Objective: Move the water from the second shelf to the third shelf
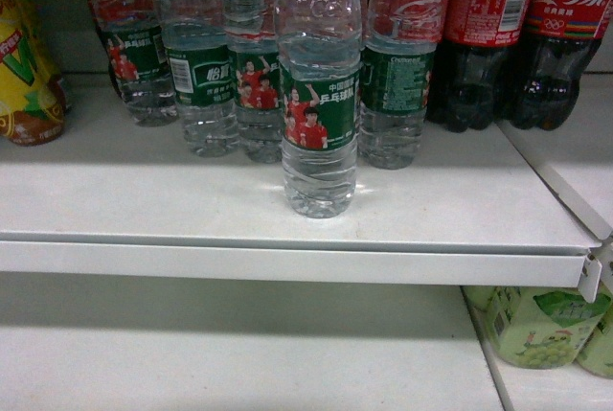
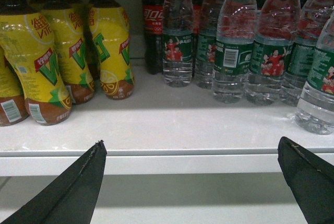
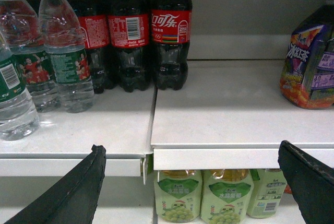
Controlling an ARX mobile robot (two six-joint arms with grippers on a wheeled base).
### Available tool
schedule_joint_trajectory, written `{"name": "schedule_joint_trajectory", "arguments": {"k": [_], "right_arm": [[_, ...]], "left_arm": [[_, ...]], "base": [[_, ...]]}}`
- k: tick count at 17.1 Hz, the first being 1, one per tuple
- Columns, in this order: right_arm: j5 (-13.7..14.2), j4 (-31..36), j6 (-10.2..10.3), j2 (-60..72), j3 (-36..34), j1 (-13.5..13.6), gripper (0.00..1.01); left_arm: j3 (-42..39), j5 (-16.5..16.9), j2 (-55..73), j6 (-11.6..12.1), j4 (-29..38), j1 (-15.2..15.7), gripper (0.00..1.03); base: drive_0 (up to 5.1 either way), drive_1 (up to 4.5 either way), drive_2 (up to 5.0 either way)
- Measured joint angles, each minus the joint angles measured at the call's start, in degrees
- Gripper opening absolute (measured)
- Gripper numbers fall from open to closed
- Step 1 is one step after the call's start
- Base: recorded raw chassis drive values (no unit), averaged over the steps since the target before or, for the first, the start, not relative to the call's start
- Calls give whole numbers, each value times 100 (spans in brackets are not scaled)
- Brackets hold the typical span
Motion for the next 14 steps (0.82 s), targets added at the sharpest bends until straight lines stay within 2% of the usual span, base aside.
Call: {"name": "schedule_joint_trajectory", "arguments": {"k": [14], "right_arm": [[-2, 0, 0, 0, 0, 0, 98]], "left_arm": [[0, 0, 0, 0, 0, 0, 98]], "base": [[0, 0, 0]]}}
